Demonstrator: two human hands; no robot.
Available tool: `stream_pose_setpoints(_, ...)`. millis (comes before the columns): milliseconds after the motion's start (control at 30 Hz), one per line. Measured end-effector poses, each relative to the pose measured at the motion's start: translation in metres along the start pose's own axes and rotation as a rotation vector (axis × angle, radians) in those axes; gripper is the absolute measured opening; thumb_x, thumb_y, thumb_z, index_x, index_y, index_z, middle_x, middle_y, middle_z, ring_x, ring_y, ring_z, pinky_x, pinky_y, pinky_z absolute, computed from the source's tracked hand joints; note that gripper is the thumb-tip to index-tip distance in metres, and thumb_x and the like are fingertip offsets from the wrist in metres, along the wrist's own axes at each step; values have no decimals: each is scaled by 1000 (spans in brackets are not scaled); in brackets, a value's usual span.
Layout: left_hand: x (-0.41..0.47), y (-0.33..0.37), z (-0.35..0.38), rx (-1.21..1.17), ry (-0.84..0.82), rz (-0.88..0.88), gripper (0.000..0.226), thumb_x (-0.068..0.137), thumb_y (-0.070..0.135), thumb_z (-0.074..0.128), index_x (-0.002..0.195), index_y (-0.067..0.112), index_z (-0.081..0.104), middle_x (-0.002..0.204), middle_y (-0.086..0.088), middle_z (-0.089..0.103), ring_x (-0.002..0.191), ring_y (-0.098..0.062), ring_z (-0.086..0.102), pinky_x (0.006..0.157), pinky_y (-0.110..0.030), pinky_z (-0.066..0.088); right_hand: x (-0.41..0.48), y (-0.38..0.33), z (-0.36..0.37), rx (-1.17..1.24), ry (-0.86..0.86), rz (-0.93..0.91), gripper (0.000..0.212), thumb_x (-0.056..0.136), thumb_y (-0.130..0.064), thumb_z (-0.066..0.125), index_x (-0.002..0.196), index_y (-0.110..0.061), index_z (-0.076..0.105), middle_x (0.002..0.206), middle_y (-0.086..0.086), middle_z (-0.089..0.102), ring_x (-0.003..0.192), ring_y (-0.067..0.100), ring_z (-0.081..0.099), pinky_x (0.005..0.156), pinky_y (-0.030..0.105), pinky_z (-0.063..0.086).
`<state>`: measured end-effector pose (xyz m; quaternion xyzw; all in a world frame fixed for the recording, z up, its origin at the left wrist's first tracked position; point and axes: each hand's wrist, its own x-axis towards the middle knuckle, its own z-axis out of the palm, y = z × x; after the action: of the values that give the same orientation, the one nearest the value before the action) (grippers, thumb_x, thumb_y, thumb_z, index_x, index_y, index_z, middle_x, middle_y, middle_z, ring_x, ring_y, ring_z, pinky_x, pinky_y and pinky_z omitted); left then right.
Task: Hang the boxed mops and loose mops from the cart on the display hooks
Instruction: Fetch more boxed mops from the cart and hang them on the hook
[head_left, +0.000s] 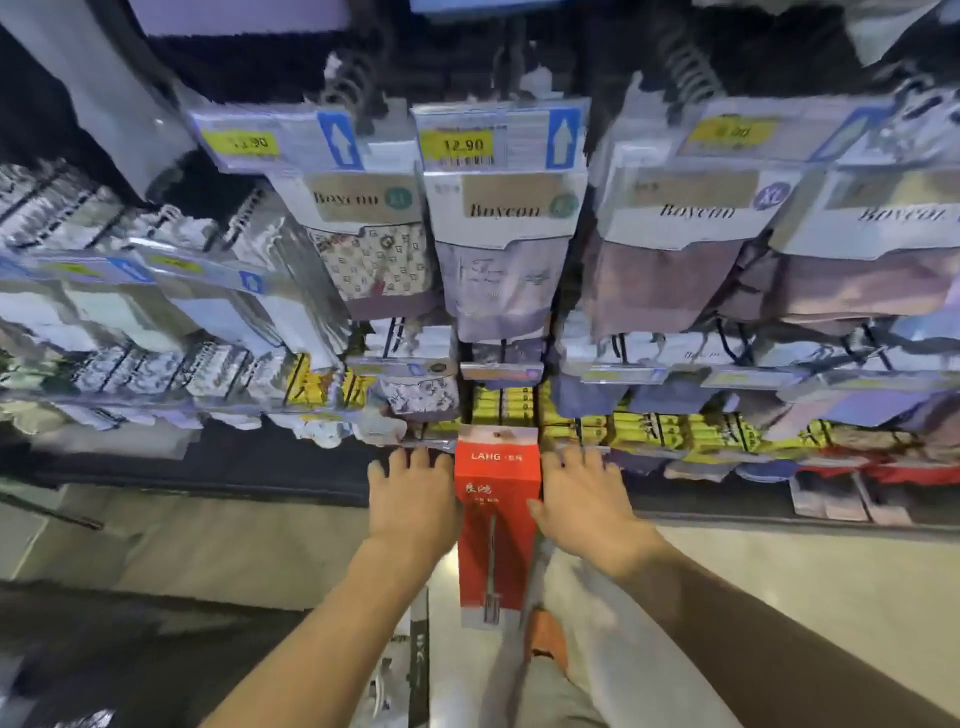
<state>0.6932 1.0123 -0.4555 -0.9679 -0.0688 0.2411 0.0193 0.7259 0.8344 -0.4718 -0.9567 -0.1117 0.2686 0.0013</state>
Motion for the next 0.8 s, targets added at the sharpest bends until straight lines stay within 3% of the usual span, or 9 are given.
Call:
stream_pose_setpoints(100, 45, 8, 30, -10, -31, 12, 46, 101, 42, 45, 142, 21, 49, 148, -5, 51, 140, -32, 41, 115, -50, 32, 41, 8, 27, -1, -10, 2, 65, 102, -51, 49, 151, -10, 38, 153, 16, 41, 144, 39, 35, 116, 54, 33)
stream_pose_setpoints(167, 76, 12, 50, -17, -52, 15, 48, 103, 46, 42, 143, 21, 48, 148, -6, 51, 141, -32, 41, 115, -50, 33, 68, 11, 48, -5, 53, 9, 64, 96, -55, 57, 141, -9, 51, 139, 16, 53, 131, 38, 50, 107, 51, 44)
stream_pose_setpoints(233, 105, 16, 70, -45, -68, 1, 53, 103, 51, 42, 146, 20, 47, 149, -6, 52, 142, -32, 41, 116, -49, 34, 96, 14, 68, 15, 115, 16, 61, 78, -54, 75, 113, -5, 69, 104, 17, 66, 94, 38, 67, 77, 47, 59)
stream_pose_setpoints(300, 133, 18, 88, -114, -55, -29, 58, 100, 57, 46, 144, 19, 48, 146, -7, 55, 140, -33, 44, 113, -48, 37, 125, 20, 92, 140, 202, 19, 60, 68, -53, 72, 95, 1, 71, 80, 18, 64, 68, 37, 65, 56, 42, 57)
stream_pose_setpoints(367, 158, 20, 107, -260, -35, -85, 62, 97, 62, 52, 142, 19, 49, 141, -9, 60, 136, -35, 50, 107, -48, 44, 153, 26, 113, 214, 253, -5, 60, 74, -53, 63, 93, 3, 67, 80, 21, 64, 70, 40, 66, 59, 45, 56)
stream_pose_setpoints(500, 197, 18, 144, -599, 56, -180, 55, 91, 61, 65, 127, 20, 57, 123, -13, 68, 121, -39, 60, 93, -49, 54, 190, 30, 133, 398, 192, 79, 68, 95, -57, 57, 123, 5, 60, 112, 24, 63, 110, 41, 60, 93, 46, 48)
stream_pose_setpoints(667, 225, 19, 171, -783, 78, -237, 46, 93, 56, 66, 114, 15, 60, 117, -11, 72, 116, -38, 63, 89, -44, 52, 213, 27, 155, 632, 129, 242, 41, 101, -48, 54, 110, -9, 60, 101, 11, 65, 91, 32, 62, 78, 39, 49)
stream_pose_setpoints(800, 233, 21, 185, -849, 148, -280, 36, 97, 47, 64, 103, 13, 62, 108, -13, 74, 109, -40, 65, 83, -42, 49, 222, 18, 173, 762, 207, 254, 47, 99, -50, 57, 126, -12, 59, 116, 11, 68, 111, 33, 63, 91, 39, 48)
